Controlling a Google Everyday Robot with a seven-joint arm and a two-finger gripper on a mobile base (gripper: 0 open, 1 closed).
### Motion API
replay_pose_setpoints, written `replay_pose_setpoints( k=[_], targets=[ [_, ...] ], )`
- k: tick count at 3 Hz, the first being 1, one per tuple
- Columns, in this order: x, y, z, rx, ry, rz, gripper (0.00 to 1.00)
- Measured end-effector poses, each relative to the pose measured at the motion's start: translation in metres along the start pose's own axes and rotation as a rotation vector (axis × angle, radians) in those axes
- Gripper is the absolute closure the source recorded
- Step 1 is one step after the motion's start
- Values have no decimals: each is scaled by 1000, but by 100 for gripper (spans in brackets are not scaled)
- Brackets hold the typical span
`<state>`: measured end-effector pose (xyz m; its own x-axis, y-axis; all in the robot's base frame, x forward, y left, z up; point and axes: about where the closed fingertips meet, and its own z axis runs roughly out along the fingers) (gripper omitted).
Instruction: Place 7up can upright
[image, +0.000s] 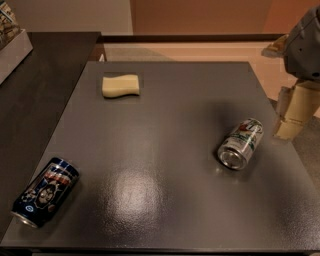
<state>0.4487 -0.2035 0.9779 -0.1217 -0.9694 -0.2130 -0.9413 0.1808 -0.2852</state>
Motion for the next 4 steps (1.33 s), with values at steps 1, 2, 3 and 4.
replay_pose_setpoints(
  k=[1,2,3,4],
  targets=[
    [-18,-4,15,-9,-18,-174,0],
    [-30,-4,31,-24,-29,-371,0],
    [-29,-6,49,-59,-14,-565,0],
    [-19,-5,67,-114,-13,-703,0]
  ],
)
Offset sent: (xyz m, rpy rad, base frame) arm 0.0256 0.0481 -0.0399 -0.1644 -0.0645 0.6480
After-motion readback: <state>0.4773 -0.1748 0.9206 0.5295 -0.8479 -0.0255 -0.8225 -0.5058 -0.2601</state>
